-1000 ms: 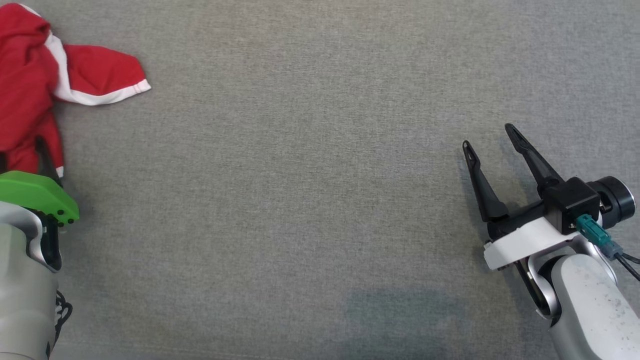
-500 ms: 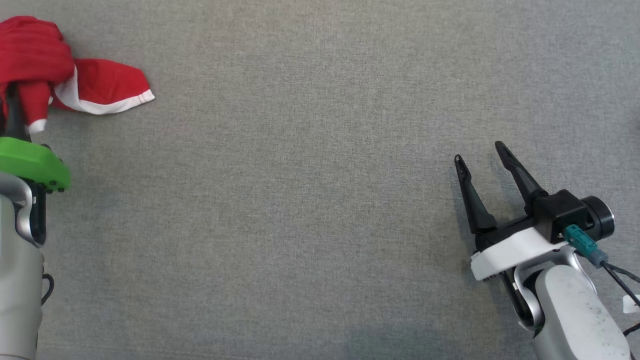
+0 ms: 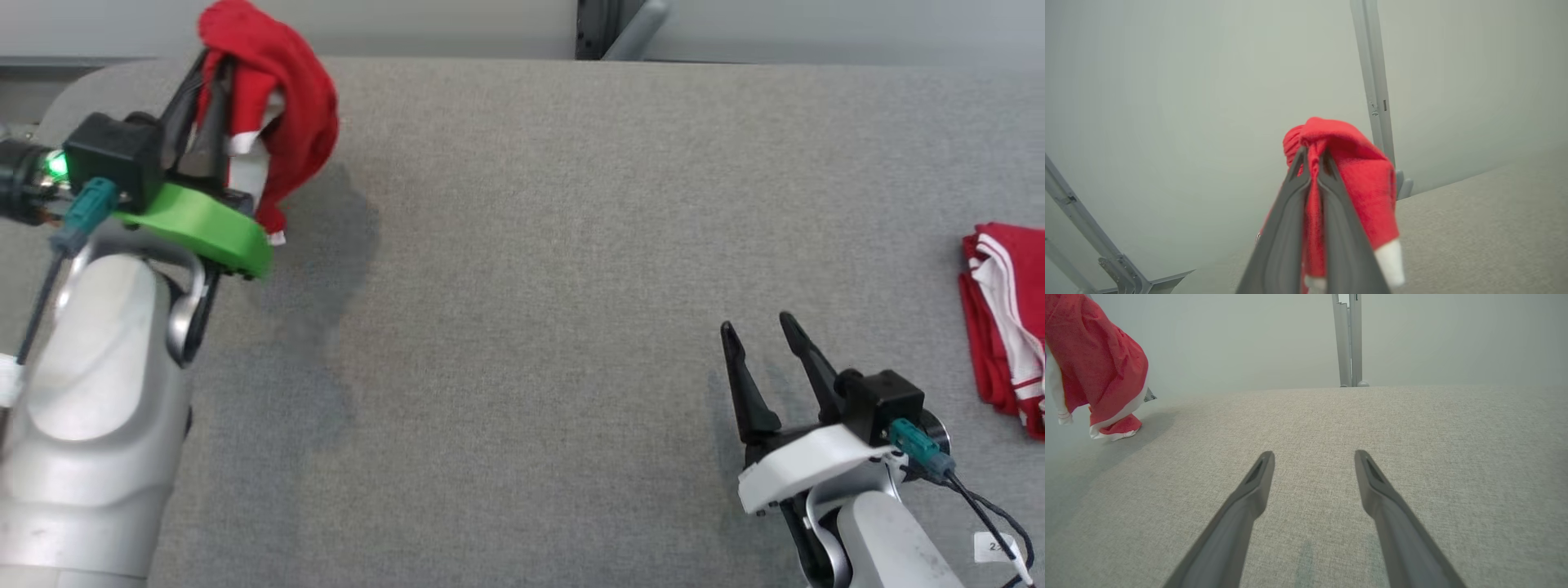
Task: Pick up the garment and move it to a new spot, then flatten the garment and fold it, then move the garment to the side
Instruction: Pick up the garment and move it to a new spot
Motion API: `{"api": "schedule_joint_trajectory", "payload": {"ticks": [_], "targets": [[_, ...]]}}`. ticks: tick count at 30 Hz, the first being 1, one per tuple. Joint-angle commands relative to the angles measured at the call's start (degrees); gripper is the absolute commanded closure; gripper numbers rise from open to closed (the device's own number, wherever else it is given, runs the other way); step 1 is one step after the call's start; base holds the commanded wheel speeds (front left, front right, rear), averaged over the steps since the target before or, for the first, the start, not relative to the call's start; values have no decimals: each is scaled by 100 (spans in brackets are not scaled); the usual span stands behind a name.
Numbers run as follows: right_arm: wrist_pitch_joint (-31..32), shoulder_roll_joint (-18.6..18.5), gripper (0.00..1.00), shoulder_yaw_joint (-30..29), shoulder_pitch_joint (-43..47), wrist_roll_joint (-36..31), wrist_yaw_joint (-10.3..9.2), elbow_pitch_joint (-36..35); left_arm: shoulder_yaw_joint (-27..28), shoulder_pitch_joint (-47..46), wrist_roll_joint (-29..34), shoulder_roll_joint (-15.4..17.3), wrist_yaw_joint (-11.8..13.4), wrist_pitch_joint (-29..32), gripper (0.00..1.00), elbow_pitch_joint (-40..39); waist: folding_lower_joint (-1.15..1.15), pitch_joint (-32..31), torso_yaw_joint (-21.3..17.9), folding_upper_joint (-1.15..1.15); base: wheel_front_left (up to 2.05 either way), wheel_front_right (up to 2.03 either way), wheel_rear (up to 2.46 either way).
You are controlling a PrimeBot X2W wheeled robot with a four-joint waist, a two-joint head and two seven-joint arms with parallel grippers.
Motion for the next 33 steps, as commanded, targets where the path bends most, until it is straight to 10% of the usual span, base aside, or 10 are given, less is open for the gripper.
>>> {"api": "schedule_joint_trajectory", "payload": {"ticks": [1,14,27,28,29,33], "targets": [[-19,19,0,-54,195,70,-8,-13,-168,-44,-117,-138,-14,74,100,-196,0,-617,-467,47,0,0,0],[-18,46,0,-69,469,433,-8,-86,-969,561,-1375,-1330,303,602,100,-1738,0,-657,-937,47,0,0,0],[-19,45,0,19,84,293,-7,35,-453,1377,-1496,-944,1056,264,100,930,0,-90,-1211,47,0,0,0],[-19,44,0,13,80,289,-7,47,-411,1444,-1517,-897,1090,220,76,1181,0,-101,-1219,47,0,0,0],[-19,44,0,19,75,284,-7,66,-376,1518,-1561,-882,1088,173,4,1412,0,-123,-1224,47,0,0,0],[-19,46,0,-25,129,234,-7,98,-182,1795,-1634,-833,1007,3,0,1939,0,-335,-1171,47,0,0,0]]}}
